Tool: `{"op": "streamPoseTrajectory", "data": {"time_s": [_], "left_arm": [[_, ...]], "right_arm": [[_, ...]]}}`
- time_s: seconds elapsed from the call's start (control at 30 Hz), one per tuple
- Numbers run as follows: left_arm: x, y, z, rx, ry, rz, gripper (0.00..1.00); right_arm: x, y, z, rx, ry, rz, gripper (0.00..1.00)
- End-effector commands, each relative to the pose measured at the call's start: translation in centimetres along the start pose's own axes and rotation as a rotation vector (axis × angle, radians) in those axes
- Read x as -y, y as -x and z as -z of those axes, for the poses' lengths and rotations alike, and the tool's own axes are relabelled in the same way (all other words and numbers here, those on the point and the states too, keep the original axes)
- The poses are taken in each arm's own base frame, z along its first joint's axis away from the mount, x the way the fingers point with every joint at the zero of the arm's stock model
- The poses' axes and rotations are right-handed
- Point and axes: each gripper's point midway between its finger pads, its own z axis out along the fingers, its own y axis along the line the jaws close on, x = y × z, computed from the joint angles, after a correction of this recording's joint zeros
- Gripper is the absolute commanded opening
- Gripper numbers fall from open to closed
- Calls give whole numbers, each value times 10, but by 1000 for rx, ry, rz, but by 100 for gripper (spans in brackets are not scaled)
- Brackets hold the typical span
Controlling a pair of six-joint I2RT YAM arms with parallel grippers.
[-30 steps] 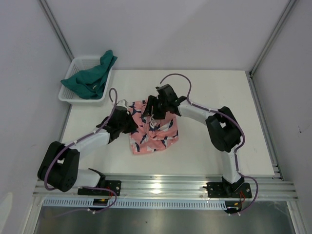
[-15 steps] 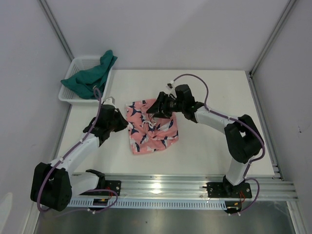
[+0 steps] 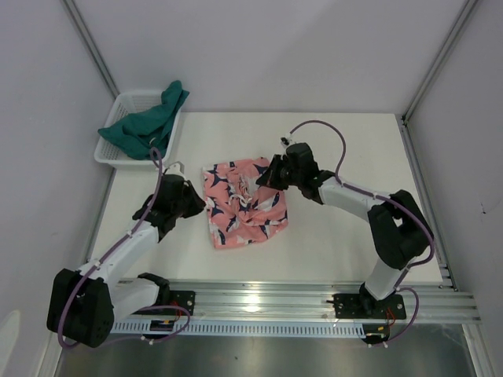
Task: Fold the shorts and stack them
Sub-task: Fold the shorts
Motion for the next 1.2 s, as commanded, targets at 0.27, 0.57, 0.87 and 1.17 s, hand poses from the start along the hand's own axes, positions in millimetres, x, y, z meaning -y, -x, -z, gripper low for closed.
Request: {"op": "streamPoseTrajectory", "data": {"time_s": [0.27, 0.57, 0.87, 1.17], "left_arm": [[-12, -17, 7, 6, -9, -4, 19], [-19, -26, -2, -11, 8, -18, 18], [-24, -27, -2, 2, 18, -20, 18], [-2, -11, -7, 13, -42, 0, 18]], "right_arm": [[43, -31, -54, -2, -207, 69, 0], [-7, -65, -62, -40, -83, 157, 0], [-51, -92, -59, -21, 51, 323, 0], [-50, -101, -65, -37, 92, 334, 0]]}}
